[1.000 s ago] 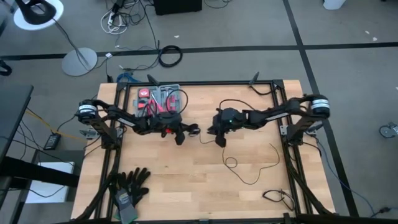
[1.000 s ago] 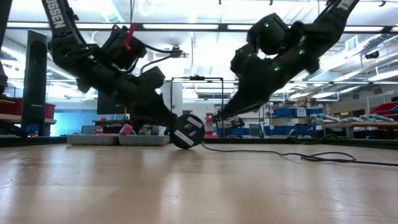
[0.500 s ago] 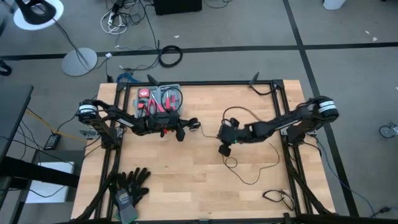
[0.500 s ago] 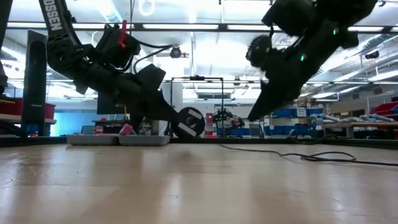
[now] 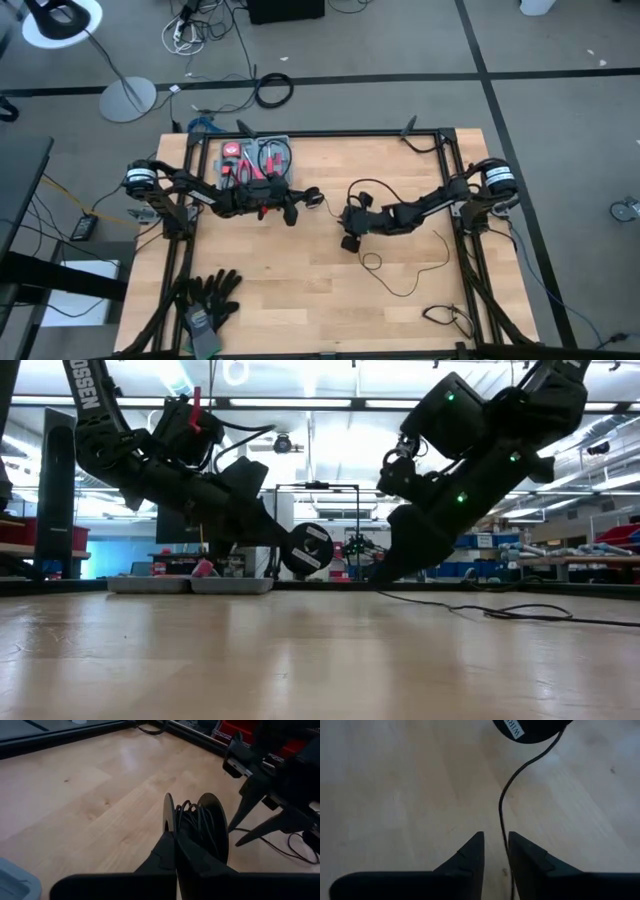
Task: Coil cords
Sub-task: Coil the black wire onto the spool
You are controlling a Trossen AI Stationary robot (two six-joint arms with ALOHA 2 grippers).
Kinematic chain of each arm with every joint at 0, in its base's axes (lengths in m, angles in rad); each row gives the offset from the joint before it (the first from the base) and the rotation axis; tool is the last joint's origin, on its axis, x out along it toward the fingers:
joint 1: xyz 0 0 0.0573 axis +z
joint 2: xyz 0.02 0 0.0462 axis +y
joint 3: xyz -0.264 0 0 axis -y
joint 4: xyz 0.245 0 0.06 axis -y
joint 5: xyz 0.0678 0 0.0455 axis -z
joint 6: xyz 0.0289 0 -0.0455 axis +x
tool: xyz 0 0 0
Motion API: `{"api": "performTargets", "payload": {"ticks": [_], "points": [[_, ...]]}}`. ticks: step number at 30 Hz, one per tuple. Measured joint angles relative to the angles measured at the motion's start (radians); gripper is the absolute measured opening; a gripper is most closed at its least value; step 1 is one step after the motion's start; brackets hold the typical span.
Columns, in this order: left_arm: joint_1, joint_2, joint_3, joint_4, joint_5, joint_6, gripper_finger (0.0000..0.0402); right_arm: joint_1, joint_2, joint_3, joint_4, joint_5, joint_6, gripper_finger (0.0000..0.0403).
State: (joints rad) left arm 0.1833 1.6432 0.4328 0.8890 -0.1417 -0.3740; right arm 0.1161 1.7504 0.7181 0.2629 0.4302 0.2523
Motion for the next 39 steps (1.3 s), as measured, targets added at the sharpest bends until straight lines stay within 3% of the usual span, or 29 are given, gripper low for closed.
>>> {"api": "performTargets", "payload": {"ticks": [11, 22, 39], "points": [[0.000, -0.001, 0.000, 0.013, -0.001, -0.002, 0.0000, -0.043, 0.046, 0.002, -0.009, -0.001, -0.034, 0.0111], [0.000, -0.001, 0.001, 0.027, -0.002, -0.020, 0.0000, -0.026, 0.046, 0.001, -0.012, -0.010, 0.035, 0.0010], [0.000, -0.002, 0.001, 0.123, -0.002, -0.109, 0.0000, -0.077, 0.061, 0.012, 0.072, -0.057, 0.050, 0.0001]]}}
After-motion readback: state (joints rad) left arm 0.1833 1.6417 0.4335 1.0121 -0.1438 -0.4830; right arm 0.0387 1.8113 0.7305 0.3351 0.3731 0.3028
